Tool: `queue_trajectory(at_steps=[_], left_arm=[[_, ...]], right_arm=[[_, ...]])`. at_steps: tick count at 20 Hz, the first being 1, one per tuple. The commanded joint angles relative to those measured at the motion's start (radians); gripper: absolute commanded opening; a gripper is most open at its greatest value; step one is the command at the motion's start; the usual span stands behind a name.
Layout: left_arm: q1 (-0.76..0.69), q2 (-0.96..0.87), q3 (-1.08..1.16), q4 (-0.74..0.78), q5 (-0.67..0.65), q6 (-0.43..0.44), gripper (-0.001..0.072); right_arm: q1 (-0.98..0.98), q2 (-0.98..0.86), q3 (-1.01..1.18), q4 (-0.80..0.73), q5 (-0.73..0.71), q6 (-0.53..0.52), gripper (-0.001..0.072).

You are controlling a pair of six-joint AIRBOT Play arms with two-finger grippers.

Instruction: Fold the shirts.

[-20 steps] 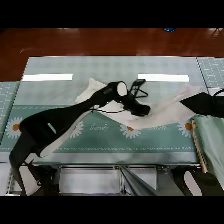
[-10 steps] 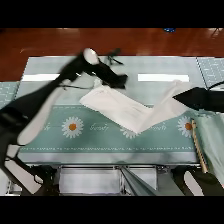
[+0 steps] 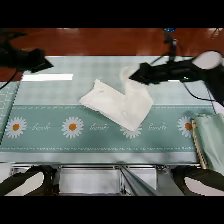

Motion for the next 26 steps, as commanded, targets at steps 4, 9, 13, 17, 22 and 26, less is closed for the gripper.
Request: queue_trajectory(at_steps=[4, 9, 13, 17, 22, 26], left_arm=[[0.068, 0.370, -0.515, -0.084, 0.113, 0.039, 0.0023], [-0.046, 0.369, -0.726, -0.117, 0.267, 0.034, 0.0023], [-0.030, 0.351, -0.702, -0.118, 0.314, 0.035, 0.0023], [0.078, 0.352, -0.578, -0.124, 0.285, 0.034, 0.0023], [0.096, 0.359, -0.560, -0.141, 0.238, 0.035, 0.0023], [0.063, 0.359, -0.617, -0.141, 0.213, 0.035, 0.0023]], right_arm=[[0.189, -0.435, 0.319, 0.098, -0.088, 0.021, 0.0028], [0.238, -0.544, 0.391, 0.127, -0.097, 0.022, 0.0413], [0.120, -0.454, 0.391, 0.124, 0.158, 0.029, 0.0405], [-0.056, -0.162, 0.382, -0.332, 0.433, 0.127, 0.0405], [-0.127, 0.333, -0.148, -0.903, 0.145, 0.506, 0.0407], [-0.128, 0.451, -0.622, -0.673, -0.218, 0.669, 0.0407]])
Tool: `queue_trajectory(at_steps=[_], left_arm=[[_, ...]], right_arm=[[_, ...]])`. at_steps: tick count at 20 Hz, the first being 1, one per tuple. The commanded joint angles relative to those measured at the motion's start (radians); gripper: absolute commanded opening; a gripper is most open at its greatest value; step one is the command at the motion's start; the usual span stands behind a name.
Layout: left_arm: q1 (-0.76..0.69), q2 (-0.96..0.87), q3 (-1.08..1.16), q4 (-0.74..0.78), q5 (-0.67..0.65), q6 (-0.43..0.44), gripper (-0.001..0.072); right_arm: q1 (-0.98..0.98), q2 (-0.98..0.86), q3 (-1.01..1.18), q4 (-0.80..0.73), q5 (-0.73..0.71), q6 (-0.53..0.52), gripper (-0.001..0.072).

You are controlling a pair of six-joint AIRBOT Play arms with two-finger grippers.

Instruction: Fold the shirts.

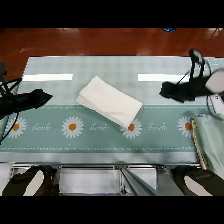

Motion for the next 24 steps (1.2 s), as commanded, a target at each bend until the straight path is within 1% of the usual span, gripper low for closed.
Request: queue_trajectory(at_steps=[1, 2, 3, 4, 6, 9, 10, 13, 14, 15, 16, 17, 19, 20, 22, 24], left_arm=[[-0.023, 0.001, -0.043, -0.002, -0.020, 0.003, 0.0023], [-0.031, 0.001, -0.060, -0.002, -0.016, 0.005, 0.0022], [-0.033, 0.001, -0.076, -0.002, -0.017, 0.004, 0.0022], [-0.035, 0.001, -0.090, -0.002, -0.017, 0.004, 0.0023], [-0.035, 0.001, -0.105, -0.001, -0.017, 0.005, 0.0022], [-0.035, -0.001, -0.106, -0.002, -0.015, 0.005, 0.0023], [-0.035, -0.002, -0.106, -0.002, -0.013, 0.004, 0.0023], [-0.035, -0.002, -0.106, -0.002, 0.002, 0.004, 0.0023], [-0.035, -0.003, -0.106, -0.002, 0.002, 0.004, 0.0022], [-0.035, -0.006, -0.106, -0.002, 0.001, 0.004, 0.0023], [-0.035, -0.006, -0.106, -0.002, 0.002, 0.004, 0.0023], [-0.035, -0.006, -0.106, -0.002, 0.002, 0.004, 0.0022], [-0.035, -0.006, -0.106, -0.002, 0.002, 0.004, 0.0023], [-0.035, -0.006, -0.106, -0.002, 0.002, 0.004, 0.0023], [-0.035, -0.006, -0.106, -0.002, 0.002, 0.004, 0.0023], [-0.035, -0.006, -0.106, -0.002, 0.002, 0.004, 0.0023]], right_arm=[[0.003, 0.086, -0.366, 0.190, -0.365, 0.136, 0.0407], [0.027, 0.050, -0.408, 0.311, -0.444, 0.095, 0.0407], [0.051, -0.001, -0.417, 0.407, -0.471, 0.022, 0.0407], [0.071, -0.064, -0.411, 0.502, -0.473, -0.068, 0.0407], [0.090, -0.171, -0.394, 0.661, -0.471, -0.195, 0.0407], [0.105, -0.288, -0.360, 0.917, -0.447, -0.415, 0.0407], [0.105, -0.326, -0.341, 0.979, -0.411, -0.473, 0.0407], [0.105, -0.426, -0.259, 1.046, -0.330, -0.558, 0.0396], [0.105, -0.460, -0.220, 1.057, -0.301, -0.579, 0.0338], [0.105, -0.490, -0.179, 1.070, -0.263, -0.611, 0.0229], [0.105, -0.517, -0.128, 1.093, -0.218, -0.666, 0.0077], [0.105, -0.533, -0.074, 1.100, -0.174, -0.710, 0.0028], [0.104, -0.540, 0.054, 1.062, -0.126, -0.705, 0.0027], [0.099, -0.540, 0.129, 1.035, -0.103, -0.686, 0.0027], [0.085, -0.540, 0.317, 0.910, -0.047, -0.591, 0.0027], [0.061, -0.540, 0.511, 0.756, 0.019, -0.472, 0.0027]])
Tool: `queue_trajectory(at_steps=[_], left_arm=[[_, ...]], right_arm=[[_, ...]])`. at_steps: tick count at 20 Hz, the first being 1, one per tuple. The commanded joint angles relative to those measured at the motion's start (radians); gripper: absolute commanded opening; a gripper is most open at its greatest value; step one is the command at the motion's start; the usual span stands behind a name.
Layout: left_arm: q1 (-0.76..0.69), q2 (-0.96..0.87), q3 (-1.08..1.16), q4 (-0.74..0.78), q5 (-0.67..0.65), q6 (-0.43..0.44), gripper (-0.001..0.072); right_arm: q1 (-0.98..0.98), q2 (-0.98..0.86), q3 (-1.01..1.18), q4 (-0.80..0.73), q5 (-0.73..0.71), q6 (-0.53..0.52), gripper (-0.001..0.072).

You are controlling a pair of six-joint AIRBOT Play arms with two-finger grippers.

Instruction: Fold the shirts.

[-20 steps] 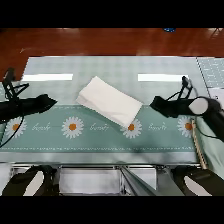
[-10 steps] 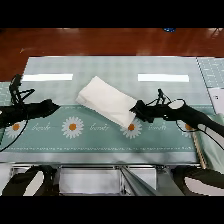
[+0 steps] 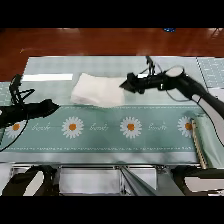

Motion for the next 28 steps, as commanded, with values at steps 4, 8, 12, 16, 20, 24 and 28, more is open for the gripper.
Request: queue_trajectory(at_steps=[4, 8, 12, 16, 20, 24, 28], left_arm=[[0.000, 0.000, 0.000, 0.000, -0.003, 0.000, 0.0023], [0.000, 0.000, 0.000, 0.000, -0.003, -0.001, 0.0023], [0.000, 0.001, 0.003, -0.046, -0.043, -0.027, 0.0023], [0.000, 0.000, 0.002, -0.053, -0.045, -0.027, 0.0023], [0.000, 0.000, 0.002, -0.080, -0.045, -0.027, 0.0023], [0.000, 0.000, 0.002, -0.083, -0.045, -0.027, 0.0023], [0.000, 0.000, 0.002, -0.082, -0.039, -0.027, 0.0023]], right_arm=[[-0.132, -0.007, 0.580, -0.381, 0.313, 0.284, 0.0026], [-0.320, 0.053, 0.742, -0.420, 0.476, 0.356, 0.0026], [-0.569, 0.185, 0.744, -0.536, 0.613, 0.427, 0.0027], [-0.785, 0.281, 0.744, -0.647, 0.823, 0.457, 0.0025], [-0.946, 0.402, 0.665, -0.765, 0.904, 0.449, 0.0025], [-1.137, 0.610, 0.345, -0.970, 0.904, 0.373, 0.0025], [-1.349, 0.752, 0.048, -1.216, 0.903, 0.301, 0.0026]])
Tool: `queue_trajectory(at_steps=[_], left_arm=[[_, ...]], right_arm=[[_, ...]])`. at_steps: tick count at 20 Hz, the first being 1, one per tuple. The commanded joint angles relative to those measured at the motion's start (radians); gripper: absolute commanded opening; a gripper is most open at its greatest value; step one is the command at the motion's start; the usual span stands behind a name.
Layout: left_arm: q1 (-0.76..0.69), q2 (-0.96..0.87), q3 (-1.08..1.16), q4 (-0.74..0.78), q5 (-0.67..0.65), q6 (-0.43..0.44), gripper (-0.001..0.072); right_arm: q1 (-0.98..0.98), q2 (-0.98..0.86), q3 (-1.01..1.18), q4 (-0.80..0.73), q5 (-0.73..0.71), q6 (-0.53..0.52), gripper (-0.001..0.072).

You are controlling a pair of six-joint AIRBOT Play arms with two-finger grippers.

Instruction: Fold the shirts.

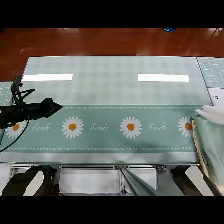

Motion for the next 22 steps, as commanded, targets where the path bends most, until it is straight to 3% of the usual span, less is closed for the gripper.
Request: queue_trajectory(at_steps=[1, 3, 4, 5, 6, 10, 11, 13, 15, 17, 18, 19, 20, 21, 22], left_arm=[[0.000, 0.000, 0.001, -0.001, 0.011, 0.000, 0.0023], [0.000, 0.000, 0.001, -0.001, 0.019, 0.000, 0.0023], [0.000, -0.001, 0.001, -0.001, 0.019, 0.000, 0.0023], [0.000, -0.001, 0.001, -0.001, 0.018, 0.017, 0.0023], [0.000, -0.001, 0.001, -0.001, 0.014, 0.060, 0.0023], [0.003, -0.030, 0.024, -0.001, 0.064, 0.158, 0.0023], [0.006, -0.053, 0.070, -0.002, 0.068, 0.157, 0.0023], [0.003, -0.116, 0.234, -0.002, 0.065, 0.158, 0.0023], [-0.020, -0.202, 0.473, -0.001, 0.034, 0.157, 0.0022], [-0.082, -0.290, 0.705, 0.037, 0.006, 0.156, 0.0022], [-0.125, -0.323, 0.791, 0.148, 0.008, 0.136, 0.0022], [-0.173, -0.349, 0.845, 0.309, 0.008, 0.046, 0.0022], [-0.210, -0.357, 0.847, 0.420, 0.006, -0.067, 0.0022], [-0.242, -0.359, 0.816, 0.488, -0.012, -0.124, 0.0022], [-0.268, -0.359, 0.764, 0.520, -0.027, -0.125, 0.0022]], right_arm=[[-0.174, 0.125, -0.252, -0.173, 0.041, -0.036, 0.0026], [-0.188, 0.153, -0.354, -0.226, 0.028, -0.034, 0.0033], [-0.188, 0.160, -0.396, -0.272, 0.029, -0.008, 0.0159], [-0.188, 0.160, -0.434, -0.289, 0.027, 0.000, 0.0384], [-0.187, 0.158, -0.459, -0.288, -0.007, -0.002, 0.0407], [-0.126, 0.100, -0.430, -0.152, -0.298, 0.004, 0.0402], [-0.100, 0.074, -0.402, -0.069, -0.357, 0.003, 0.0348], [-0.021, 0.009, -0.331, 0.177, -0.467, -0.022, 0.0050], [0.138, -0.071, -0.261, 0.507, -0.589, -0.132, 0.0027], [0.370, -0.148, -0.185, 0.644, -0.683, -0.200, 0.0027], [0.510, -0.188, -0.151, 0.632, -0.737, -0.270, 0.0027], [0.626, -0.223, -0.129, 0.576, -0.762, -0.307, 0.0027], [0.739, -0.258, -0.122, 0.515, -0.765, -0.302, 0.0027], [0.831, -0.291, -0.123, 0.436, -0.734, -0.303, 0.0027], [0.926, -0.328, -0.131, 0.315, -0.692, -0.292, 0.0027]])
